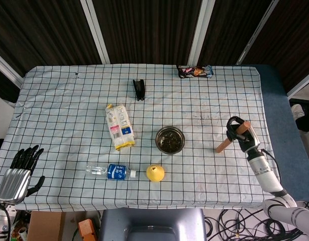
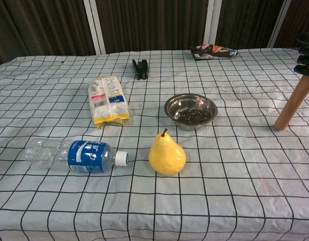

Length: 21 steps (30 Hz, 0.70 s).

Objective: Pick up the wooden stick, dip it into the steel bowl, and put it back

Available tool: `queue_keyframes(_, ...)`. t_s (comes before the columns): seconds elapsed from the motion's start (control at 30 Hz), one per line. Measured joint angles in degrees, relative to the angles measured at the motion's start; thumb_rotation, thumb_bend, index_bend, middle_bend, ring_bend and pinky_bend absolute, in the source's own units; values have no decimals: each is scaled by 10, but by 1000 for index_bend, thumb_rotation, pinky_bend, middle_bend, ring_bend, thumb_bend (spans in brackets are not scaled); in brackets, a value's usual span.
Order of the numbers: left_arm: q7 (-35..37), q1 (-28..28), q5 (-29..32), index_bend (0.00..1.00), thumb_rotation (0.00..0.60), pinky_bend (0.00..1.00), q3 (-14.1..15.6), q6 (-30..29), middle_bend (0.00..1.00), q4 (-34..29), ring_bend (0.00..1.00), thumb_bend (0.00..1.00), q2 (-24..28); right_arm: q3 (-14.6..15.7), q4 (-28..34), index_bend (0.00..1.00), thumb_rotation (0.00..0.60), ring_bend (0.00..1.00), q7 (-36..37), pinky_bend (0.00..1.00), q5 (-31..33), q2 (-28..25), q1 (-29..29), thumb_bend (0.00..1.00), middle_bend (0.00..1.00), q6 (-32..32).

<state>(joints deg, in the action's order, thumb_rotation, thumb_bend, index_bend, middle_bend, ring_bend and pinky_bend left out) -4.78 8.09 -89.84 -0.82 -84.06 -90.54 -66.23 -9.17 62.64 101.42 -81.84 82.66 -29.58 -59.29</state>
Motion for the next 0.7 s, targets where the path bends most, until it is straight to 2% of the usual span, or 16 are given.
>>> queue_keyframes(0.2, -1, 0, 1, 0, 600, 0, 0, 0, 8, 0, 0, 376, 0, -2, -11, 934, 600, 933, 4, 887, 0, 9, 5, 415, 985, -1)
queue_keyframes(0.3, -1, 0, 0, 0, 600, 0, 0, 0, 8, 0, 0, 376, 0, 3, -20, 874, 599, 929, 7, 883, -10, 11, 7, 286, 985, -6)
queue_keyframes(0.4, -1, 0, -2, 0, 600, 0, 1, -1, 8, -1, 0, 375, 0, 6, -29, 873, 565, 929, 2, 883, -14, 14, 9, 142, 985, -10)
queue_keyframes(0.5, 0, -1, -3, 0, 600, 0, 1, -2, 8, -1, 0, 375, 0, 7, -33, 869, 549, 925, -7, 881, -16, 15, 10, 46, 985, -10)
queue_keyframes(0.63, 1, -1, -4, 0, 600, 0, 2, -3, 8, 0, 0, 374, 0, 8, -36, 860, 550, 915, -28, 876, -16, 16, 10, 35, 985, -11)
queue_keyframes(0.7, 1, -1, -4, 0, 600, 0, 2, -3, 8, 0, 0, 374, 0, 7, -34, 899, 545, 915, -32, 876, -14, 16, 11, 44, 985, -12)
